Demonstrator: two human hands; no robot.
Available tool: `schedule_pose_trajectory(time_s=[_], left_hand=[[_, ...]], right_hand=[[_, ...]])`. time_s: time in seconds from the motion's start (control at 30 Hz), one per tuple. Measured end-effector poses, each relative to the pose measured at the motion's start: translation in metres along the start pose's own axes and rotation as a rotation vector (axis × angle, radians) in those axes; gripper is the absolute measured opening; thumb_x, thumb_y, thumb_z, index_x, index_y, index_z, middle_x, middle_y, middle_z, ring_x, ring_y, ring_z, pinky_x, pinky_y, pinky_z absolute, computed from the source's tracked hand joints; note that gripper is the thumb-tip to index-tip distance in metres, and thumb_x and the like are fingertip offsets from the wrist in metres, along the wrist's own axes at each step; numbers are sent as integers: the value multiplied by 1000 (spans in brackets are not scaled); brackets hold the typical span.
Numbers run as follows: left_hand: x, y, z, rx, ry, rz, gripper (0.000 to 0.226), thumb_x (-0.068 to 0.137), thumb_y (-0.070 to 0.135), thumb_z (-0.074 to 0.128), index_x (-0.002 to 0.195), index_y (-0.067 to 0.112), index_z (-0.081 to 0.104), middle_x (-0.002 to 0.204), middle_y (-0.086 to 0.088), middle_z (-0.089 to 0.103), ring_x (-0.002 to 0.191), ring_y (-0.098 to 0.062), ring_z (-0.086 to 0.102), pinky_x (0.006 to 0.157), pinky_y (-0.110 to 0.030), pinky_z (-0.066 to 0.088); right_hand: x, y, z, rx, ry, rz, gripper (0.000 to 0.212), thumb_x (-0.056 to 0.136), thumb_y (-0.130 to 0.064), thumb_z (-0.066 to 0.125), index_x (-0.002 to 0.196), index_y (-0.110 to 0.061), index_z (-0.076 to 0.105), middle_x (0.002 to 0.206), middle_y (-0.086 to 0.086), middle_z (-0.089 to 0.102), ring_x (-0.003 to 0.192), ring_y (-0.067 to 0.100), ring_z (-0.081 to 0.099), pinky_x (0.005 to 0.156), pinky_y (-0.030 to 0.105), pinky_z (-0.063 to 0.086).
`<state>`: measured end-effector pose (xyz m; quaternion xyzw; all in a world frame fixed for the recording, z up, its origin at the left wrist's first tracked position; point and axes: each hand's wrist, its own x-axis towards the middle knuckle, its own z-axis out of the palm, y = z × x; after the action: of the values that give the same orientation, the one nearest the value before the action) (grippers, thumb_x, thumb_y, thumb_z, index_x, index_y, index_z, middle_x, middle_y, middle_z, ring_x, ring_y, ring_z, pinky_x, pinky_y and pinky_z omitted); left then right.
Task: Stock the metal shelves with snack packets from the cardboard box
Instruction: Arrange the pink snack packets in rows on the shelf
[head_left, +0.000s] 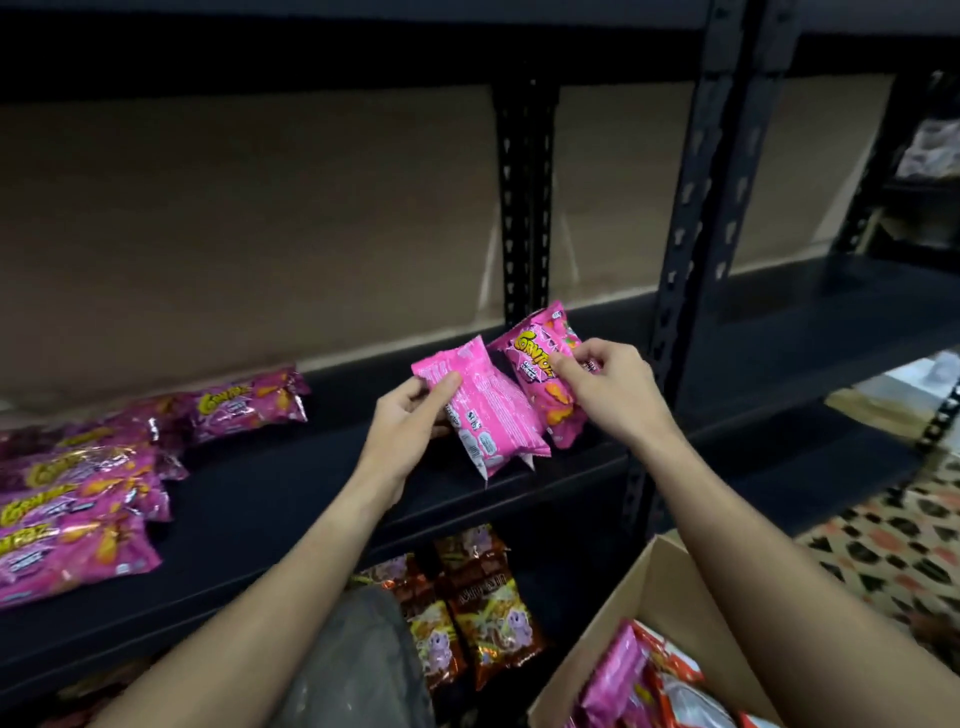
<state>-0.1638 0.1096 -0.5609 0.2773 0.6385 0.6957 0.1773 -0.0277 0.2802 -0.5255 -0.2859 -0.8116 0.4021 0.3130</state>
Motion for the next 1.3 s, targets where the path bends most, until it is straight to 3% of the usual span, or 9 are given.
schedule_pose_trajectory(time_s=[0.3,0.53,0.77,0.83,0.9,1.0,1.1,1.17,1.3], left_hand=[[33,-11,-28,40,14,-151,30,92,36,65,110,12,70,97,-5,77,89,-16,69,88,-33,54],[33,-4,-38,211,59,-138,27,86,40,72,90,14,74,87,6,77,81,2,66,74,-18,42],[20,15,-42,225,93,78,17,87,31,73,91,14,74,86,8,76,81,2,69,76,-18,44],[19,20,-43,192,98,142,17,86,27,75,96,14,73,90,7,77,87,-4,71,80,-23,50],[17,23,-46,206,115,214,19,83,25,78,98,15,72,93,5,76,90,-10,72,84,-32,55],[10,29,-45,326,154,391,28,78,27,82,103,20,69,98,7,74,93,-8,69,86,-29,55],[3,29,-44,626,197,750,35,75,20,84,105,14,67,110,7,67,102,-7,62,89,-23,49],[-1,25,-47,817,210,897,38,72,14,84,106,10,66,113,3,66,105,-15,59,90,-30,49],[-5,17,-54,922,166,974,40,75,22,81,110,10,66,122,3,63,110,-19,57,89,-39,47]], right_hand=[[32,11,22,-148,-38,113,29,96,-35,61,87,-10,70,75,4,66,81,24,61,69,28,40],[44,23,39,-300,-20,164,33,94,-48,57,81,-18,66,87,9,70,96,32,64,85,40,52],[47,11,41,-498,91,73,40,92,-53,58,114,-20,67,140,19,53,138,35,39,118,52,21],[40,-2,40,-438,137,2,38,93,-51,58,108,-19,70,129,16,59,128,34,49,115,52,26],[27,-22,40,-269,164,-77,32,93,-47,60,95,-17,72,103,7,69,105,27,62,99,43,44],[6,-53,45,109,-8,-44,38,92,-48,63,80,-13,72,74,1,72,76,15,67,75,33,53],[-9,-75,52,377,-239,60,54,89,-61,59,87,-9,73,81,8,76,67,12,68,61,20,50],[-15,-80,59,411,-283,94,57,85,-66,59,87,-11,74,80,5,76,69,12,69,62,19,45],[-17,-71,68,448,-252,60,27,84,-34,77,84,-7,74,78,8,74,65,8,66,60,17,47]])
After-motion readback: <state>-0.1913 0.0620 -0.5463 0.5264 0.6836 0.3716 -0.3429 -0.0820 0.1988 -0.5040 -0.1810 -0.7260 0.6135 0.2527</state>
